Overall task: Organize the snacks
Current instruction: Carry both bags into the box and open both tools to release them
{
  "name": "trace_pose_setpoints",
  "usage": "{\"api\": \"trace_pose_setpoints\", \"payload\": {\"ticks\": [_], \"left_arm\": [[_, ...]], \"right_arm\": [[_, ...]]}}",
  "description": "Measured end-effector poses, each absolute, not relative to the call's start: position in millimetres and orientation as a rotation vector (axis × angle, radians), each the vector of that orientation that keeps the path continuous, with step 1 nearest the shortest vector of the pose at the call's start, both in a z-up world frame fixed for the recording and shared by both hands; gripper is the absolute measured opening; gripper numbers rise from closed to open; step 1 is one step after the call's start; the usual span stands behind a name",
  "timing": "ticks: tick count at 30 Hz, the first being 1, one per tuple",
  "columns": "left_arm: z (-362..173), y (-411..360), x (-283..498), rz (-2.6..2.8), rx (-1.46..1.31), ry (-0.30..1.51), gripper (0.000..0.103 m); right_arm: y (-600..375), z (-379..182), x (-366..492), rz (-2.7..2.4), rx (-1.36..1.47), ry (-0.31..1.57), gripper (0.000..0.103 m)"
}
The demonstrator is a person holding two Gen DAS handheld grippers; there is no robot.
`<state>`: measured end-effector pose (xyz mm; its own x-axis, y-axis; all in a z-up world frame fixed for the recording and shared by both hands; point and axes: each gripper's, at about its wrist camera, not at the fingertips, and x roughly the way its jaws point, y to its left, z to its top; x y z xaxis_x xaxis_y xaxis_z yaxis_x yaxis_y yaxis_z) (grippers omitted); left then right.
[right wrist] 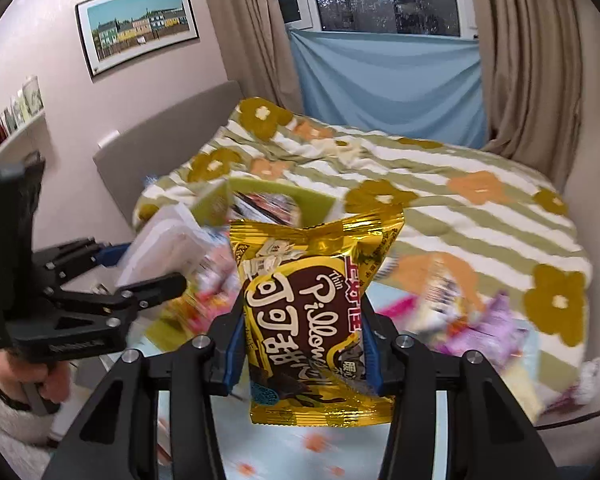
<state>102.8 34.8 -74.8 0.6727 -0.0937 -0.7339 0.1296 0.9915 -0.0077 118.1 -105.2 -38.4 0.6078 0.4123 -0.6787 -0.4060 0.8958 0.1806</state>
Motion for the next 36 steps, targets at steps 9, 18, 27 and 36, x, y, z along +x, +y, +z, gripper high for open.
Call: {"api": "trace_pose_setpoints", "payload": {"ticks": [9, 18, 27, 36], "left_arm": [[-115, 117, 130, -0.067, 0.048, 0.900, 0.062], [-123, 126, 124, -0.131, 0.114, 0.866, 0.103], [-117, 148, 123, -0.126, 0.043, 0.883, 0.103], [-119, 154, 137, -0.094, 0.059, 0.892, 0.103]], "right_arm": [[-27, -56, 158, 0.468, 0.111, 0.851, 0.044], [12, -77, 158, 0.363, 0.077, 0.904, 0.044], [16, -78, 181, 0.308, 0.085, 0.952, 0.044], [19, -92, 220, 0.285, 0.139, 0.967, 0.052]]}}
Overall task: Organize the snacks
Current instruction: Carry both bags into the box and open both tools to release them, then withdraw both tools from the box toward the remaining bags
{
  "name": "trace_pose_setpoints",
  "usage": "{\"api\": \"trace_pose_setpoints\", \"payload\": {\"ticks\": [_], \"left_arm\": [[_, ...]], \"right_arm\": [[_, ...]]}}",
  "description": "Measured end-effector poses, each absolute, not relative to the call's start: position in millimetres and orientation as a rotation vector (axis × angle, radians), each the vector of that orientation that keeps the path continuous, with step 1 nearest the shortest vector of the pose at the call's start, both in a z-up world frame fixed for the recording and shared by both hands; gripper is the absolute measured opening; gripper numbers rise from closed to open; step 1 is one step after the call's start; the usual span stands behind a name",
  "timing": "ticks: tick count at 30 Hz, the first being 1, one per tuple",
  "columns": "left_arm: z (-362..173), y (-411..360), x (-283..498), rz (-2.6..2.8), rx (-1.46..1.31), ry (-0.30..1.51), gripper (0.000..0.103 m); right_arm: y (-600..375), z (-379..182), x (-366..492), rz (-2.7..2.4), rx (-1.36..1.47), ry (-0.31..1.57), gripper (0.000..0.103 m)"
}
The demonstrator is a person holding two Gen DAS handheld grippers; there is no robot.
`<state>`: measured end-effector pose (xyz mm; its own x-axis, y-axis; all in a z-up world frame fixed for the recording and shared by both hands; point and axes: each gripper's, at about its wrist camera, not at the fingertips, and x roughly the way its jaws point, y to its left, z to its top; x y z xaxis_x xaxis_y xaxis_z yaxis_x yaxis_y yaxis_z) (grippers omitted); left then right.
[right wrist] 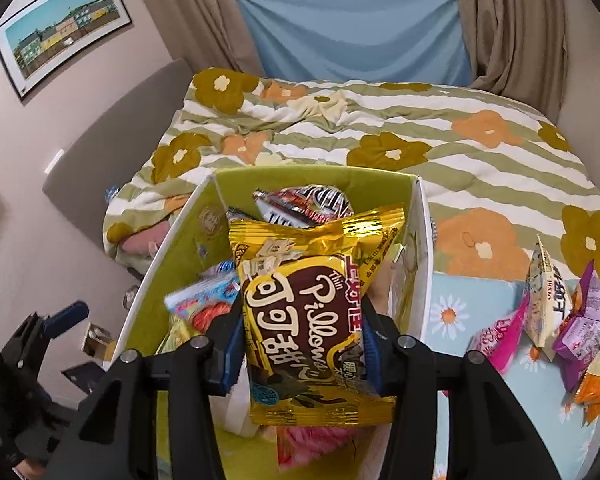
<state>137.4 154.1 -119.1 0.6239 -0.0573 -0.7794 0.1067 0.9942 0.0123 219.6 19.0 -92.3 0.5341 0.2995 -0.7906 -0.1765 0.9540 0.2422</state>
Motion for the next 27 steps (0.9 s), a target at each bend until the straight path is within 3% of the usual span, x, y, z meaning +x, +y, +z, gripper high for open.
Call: {"api": "trace_pose_setpoints", "payload": {"ticks": [1, 2, 3, 10, 27], "left_arm": [[-121, 154, 139, -0.094, 0.059, 0.898, 0.103], [-124, 153, 140, -0.094, 0.060, 0.906, 0.103], [-125, 152, 140, -0.094, 0.064, 0.909, 0.103], [-128, 149, 135, -0.077, 0.086, 0.909, 0.103], [-61, 95, 132, -0.252, 0.128, 0.743, 0.103]], "right_arm": [[18, -95, 222, 0.286, 0.155, 0.963, 0.069], [16, -98, 224, 0.284, 0.169, 0.957, 0.097], [15, -99, 223, 0.283, 0.174, 0.953, 0.103], [6, -94, 203, 0.281, 0.171, 0.861, 0.103], [-44, -19, 142, 0.162, 0.136, 0.767, 0.103]]}}
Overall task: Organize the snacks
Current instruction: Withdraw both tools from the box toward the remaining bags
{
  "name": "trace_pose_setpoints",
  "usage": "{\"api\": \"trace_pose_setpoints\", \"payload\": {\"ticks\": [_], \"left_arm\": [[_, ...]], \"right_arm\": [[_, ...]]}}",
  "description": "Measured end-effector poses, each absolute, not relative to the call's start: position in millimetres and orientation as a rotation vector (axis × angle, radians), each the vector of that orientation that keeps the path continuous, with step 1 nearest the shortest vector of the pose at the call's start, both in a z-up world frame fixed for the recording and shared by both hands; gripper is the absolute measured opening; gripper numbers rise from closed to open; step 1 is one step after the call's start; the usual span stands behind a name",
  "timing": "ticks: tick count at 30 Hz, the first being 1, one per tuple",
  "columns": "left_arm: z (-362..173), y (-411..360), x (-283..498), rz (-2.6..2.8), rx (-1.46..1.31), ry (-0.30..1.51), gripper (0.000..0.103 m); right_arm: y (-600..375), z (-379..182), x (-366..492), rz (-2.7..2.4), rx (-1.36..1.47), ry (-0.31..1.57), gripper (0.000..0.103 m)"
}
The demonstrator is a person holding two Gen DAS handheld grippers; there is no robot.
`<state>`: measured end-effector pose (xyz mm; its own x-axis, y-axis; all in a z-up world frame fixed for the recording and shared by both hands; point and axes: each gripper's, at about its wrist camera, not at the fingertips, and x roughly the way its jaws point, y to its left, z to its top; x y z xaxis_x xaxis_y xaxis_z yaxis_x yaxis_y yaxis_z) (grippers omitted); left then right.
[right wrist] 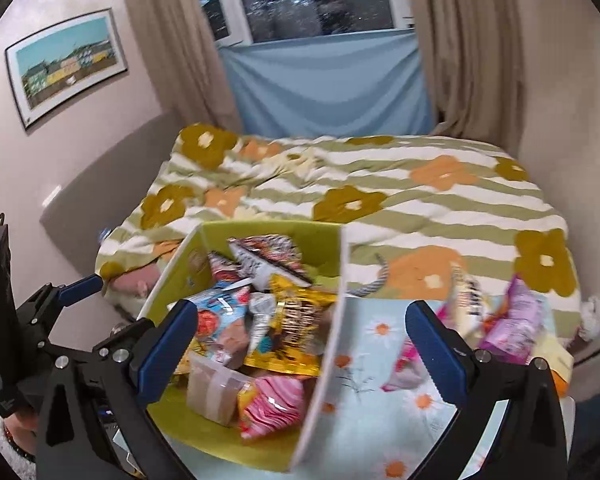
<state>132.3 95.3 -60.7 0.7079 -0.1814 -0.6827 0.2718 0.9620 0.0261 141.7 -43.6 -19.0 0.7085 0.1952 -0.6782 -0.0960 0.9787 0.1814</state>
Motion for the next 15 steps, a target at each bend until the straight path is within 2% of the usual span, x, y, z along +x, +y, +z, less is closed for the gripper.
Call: {"api": "trace_pose_setpoints", "payload": {"ticks": [9, 15], "left_arm": [[-44, 10, 140, -0.371, 0.179, 0.701, 0.103], [-50, -66, 159, -0.421, 0.199, 0.744, 0.103]], "right_arm": [[-142, -5, 105, -0.008, 0.165, 0.740, 0.103], [-215, -11, 99, -0.056, 0.206, 0.759, 0.103]]}}
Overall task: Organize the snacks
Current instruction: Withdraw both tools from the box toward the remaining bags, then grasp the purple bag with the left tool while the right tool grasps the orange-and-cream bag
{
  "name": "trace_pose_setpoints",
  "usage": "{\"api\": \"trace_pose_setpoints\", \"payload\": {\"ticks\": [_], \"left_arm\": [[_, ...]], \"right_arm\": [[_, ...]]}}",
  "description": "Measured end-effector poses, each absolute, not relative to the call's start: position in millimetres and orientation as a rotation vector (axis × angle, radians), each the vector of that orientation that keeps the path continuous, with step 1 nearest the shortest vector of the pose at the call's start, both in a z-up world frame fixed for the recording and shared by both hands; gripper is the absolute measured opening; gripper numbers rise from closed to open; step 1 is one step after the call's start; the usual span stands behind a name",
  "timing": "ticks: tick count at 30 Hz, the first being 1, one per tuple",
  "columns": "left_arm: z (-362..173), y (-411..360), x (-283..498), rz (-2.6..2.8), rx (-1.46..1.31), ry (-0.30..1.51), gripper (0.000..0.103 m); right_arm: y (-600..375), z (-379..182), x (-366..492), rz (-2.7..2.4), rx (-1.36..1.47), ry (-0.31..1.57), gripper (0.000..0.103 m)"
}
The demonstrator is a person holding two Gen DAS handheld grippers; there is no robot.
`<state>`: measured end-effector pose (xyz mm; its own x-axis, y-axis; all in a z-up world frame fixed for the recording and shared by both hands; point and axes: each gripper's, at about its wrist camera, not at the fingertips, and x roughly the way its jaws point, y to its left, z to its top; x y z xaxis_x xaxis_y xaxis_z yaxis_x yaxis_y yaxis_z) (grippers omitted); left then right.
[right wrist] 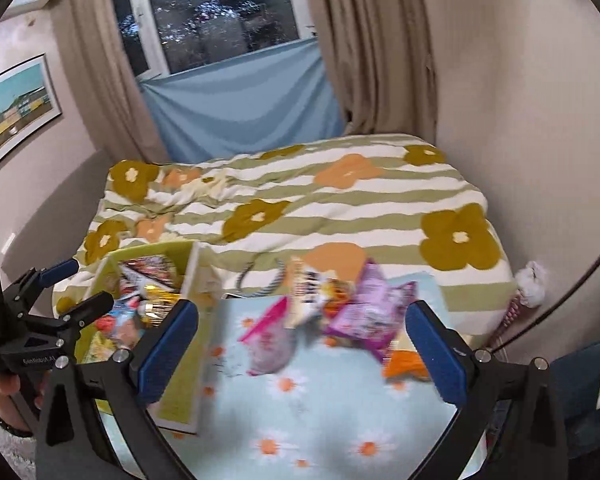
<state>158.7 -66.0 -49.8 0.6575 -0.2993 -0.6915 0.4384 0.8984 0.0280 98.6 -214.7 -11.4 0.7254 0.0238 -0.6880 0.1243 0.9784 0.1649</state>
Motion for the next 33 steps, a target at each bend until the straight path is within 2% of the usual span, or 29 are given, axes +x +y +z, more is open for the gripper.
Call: {"api": "trace_pose_setpoints", "payload": {"ticks": [9, 20, 30, 33], "left_arm": [[-77, -190, 195, -0.528, 0.267, 0.818, 0.103], [-150, -311, 240, -0.606, 0.383, 0.987, 0.103], [-190, -344, 252, -0.568, 0.452, 1.068, 0.103], [-196, -345, 256, -0.554, 0.458, 1.085, 0.103]], "right_arm": [[-309, -50, 108, -0.020, 0.142, 0.838, 0.103], [-351, -148, 122, 0.302, -0.111, 0.965, 0.103], [-347, -207, 136, 0.486, -0.263, 0.982, 0.103], [-346, -215, 140, 0.507, -0.288, 0.984, 0.095]]}}
